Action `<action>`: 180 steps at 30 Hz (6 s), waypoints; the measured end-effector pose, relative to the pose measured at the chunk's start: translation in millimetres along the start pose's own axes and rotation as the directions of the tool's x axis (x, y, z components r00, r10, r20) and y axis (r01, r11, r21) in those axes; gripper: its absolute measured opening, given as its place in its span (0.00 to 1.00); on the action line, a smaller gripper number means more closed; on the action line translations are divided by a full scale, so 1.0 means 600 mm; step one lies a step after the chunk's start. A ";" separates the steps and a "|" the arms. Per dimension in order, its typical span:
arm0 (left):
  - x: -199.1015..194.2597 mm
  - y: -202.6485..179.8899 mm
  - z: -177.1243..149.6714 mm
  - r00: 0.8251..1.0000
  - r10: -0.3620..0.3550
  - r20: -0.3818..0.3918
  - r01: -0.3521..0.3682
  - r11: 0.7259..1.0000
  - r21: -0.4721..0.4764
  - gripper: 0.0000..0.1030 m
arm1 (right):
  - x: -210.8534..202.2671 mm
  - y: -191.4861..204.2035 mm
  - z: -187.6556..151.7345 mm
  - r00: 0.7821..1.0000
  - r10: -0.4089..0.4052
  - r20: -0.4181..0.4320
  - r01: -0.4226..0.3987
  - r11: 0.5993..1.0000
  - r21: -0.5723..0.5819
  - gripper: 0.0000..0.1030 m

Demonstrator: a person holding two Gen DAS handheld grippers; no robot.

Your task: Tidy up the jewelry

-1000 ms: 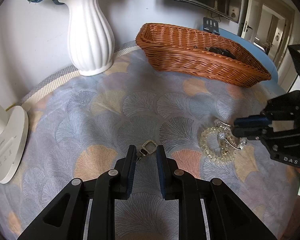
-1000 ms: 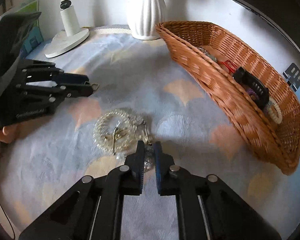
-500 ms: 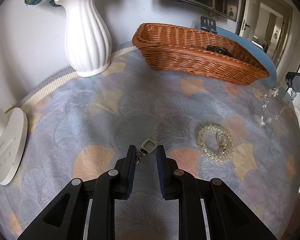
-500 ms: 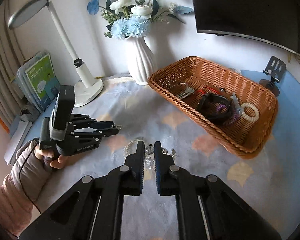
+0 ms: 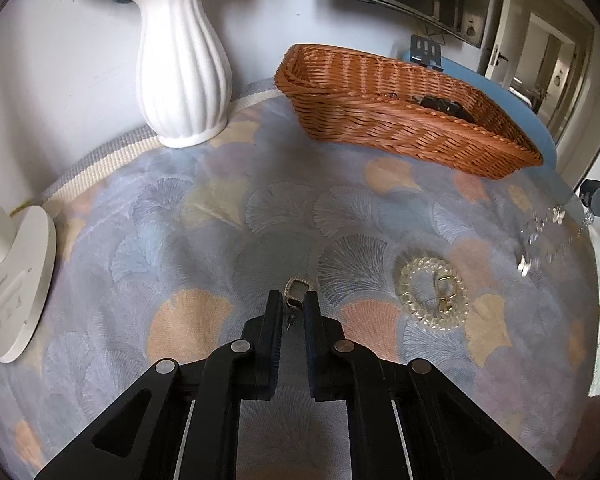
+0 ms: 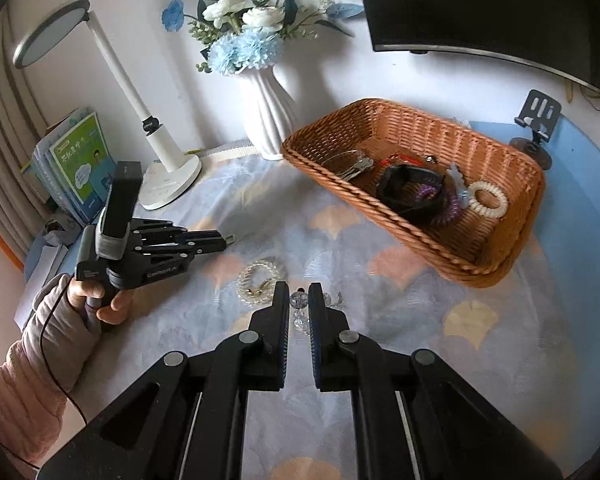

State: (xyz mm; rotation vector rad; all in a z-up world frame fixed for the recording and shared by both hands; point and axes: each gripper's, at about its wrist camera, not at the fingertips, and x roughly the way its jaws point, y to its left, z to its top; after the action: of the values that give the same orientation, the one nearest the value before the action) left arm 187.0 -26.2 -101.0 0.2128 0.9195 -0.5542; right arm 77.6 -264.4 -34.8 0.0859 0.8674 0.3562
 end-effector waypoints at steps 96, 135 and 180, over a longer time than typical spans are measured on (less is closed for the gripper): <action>0.012 -0.057 0.024 0.980 -0.200 -0.003 0.199 0.978 -0.069 0.09 | 0.092 0.008 -0.017 0.978 0.094 -0.184 -0.079 0.993 0.087 0.31; -0.013 0.063 -0.034 0.996 -0.081 0.047 0.091 0.955 -0.281 0.09 | 0.234 0.128 -0.013 0.970 -0.220 -0.100 0.201 0.965 -0.169 0.11; 0.126 -0.079 0.351 0.997 -0.004 0.072 0.019 0.979 -0.204 0.09 | 0.050 -0.211 0.116 0.990 -0.143 0.007 0.139 0.974 0.180 0.11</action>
State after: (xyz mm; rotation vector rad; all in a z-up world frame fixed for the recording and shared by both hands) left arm 343.6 -178.1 -33.1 0.0016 0.9020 -0.4714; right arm 182.6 -368.3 -38.9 0.1933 0.8790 0.1436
